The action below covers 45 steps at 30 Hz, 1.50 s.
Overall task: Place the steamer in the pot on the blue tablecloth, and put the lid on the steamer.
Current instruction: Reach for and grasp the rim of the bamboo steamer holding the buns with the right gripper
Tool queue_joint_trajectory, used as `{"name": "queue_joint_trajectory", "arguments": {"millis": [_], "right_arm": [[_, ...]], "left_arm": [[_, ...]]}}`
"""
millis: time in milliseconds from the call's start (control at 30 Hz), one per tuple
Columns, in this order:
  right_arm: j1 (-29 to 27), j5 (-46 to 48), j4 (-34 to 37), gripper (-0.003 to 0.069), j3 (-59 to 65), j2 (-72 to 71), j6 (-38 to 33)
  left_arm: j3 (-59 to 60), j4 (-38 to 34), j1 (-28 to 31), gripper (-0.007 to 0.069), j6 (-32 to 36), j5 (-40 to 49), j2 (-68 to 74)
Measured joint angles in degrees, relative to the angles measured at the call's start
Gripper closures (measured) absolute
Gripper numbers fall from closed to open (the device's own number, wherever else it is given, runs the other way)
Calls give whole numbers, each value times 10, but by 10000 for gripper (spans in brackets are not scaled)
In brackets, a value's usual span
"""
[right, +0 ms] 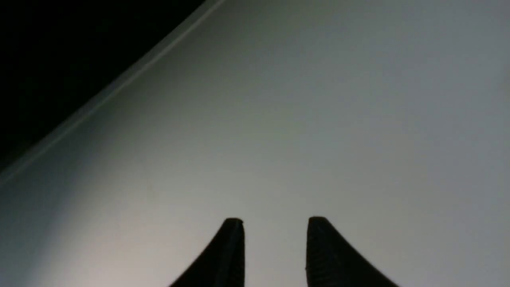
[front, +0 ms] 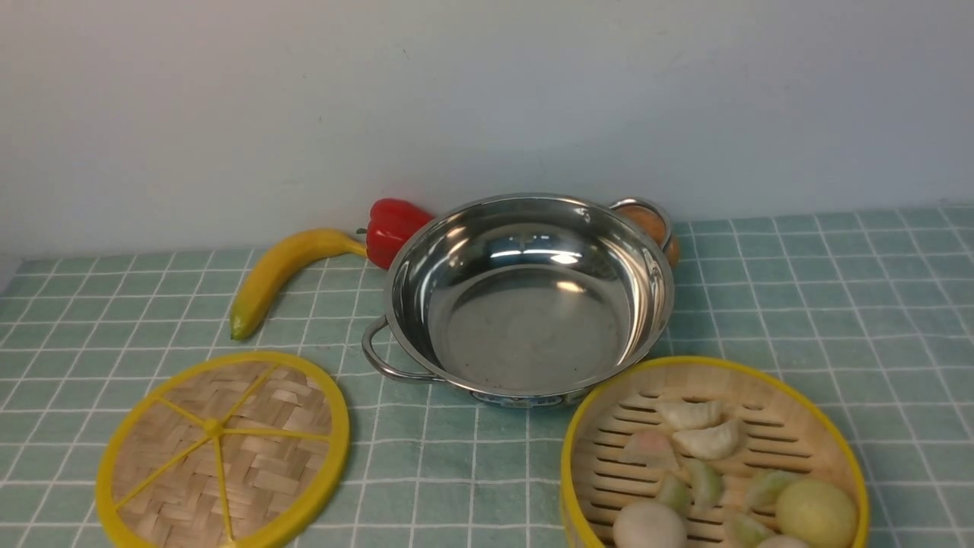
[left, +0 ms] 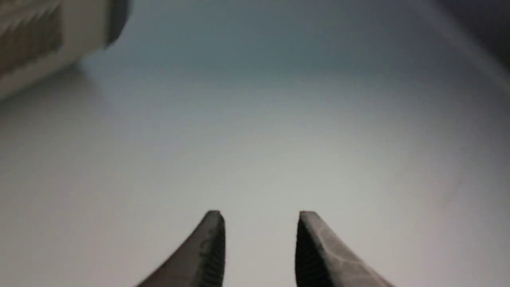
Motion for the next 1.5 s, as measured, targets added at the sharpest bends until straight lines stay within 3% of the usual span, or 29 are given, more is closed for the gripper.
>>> {"name": "queue_joint_trajectory", "arguments": {"millis": [67, 133, 167, 200, 233, 267, 300, 400, 500, 533, 600, 633, 733, 833, 1000, 1500], "right_arm": [[0, 82, -80, 419, -52, 12, -16], [0, 210, -187, 419, -120, 42, -13], [0, 221, -196, 419, -126, 41, -11], [0, 315, -251, 419, -168, 76, 9], [0, 327, -256, 419, -172, 81, 12], [0, 423, -283, 419, -210, 117, 35], [0, 433, -287, 419, -214, 126, 37], [3, 595, -269, 419, -266, 213, 40], [21, 720, -198, 419, -301, 294, -25], [22, 734, -193, 419, -305, 300, -40], [45, 805, -113, 419, -328, 376, -148], [49, 815, -100, 419, -332, 387, -157], [76, 886, 11, 419, -372, 488, -294], [89, 925, 66, 419, -403, 551, -346], [92, 985, 94, 419, -458, 670, -376], [93, 964, 95, 419, -469, 859, -411]], "left_arm": [[-49, 40, 0, 382, 49, 52, 14], [-111, 84, 0, 382, 112, 185, 42], [-111, 87, 0, 382, 118, 199, 42], [-162, 105, 0, 382, 158, 332, 79], [-162, 106, 0, 382, 161, 347, 79], [-194, 111, 0, 382, 183, 446, 117], [-201, 112, 0, 382, 187, 473, 127], [-242, 116, 0, 382, 200, 659, 221], [-261, 116, 0, 382, 199, 746, 293], [-261, 117, 0, 382, 199, 750, 293], [-272, 123, 0, 382, 199, 804, 349], [-273, 123, 0, 382, 199, 804, 357], [-289, 151, 0, 382, 193, 889, 430], [-305, 181, 0, 382, 173, 948, 483], [-331, 236, 0, 381, 133, 1022, 590], [-336, 236, 0, 381, 123, 977, 653]]}}
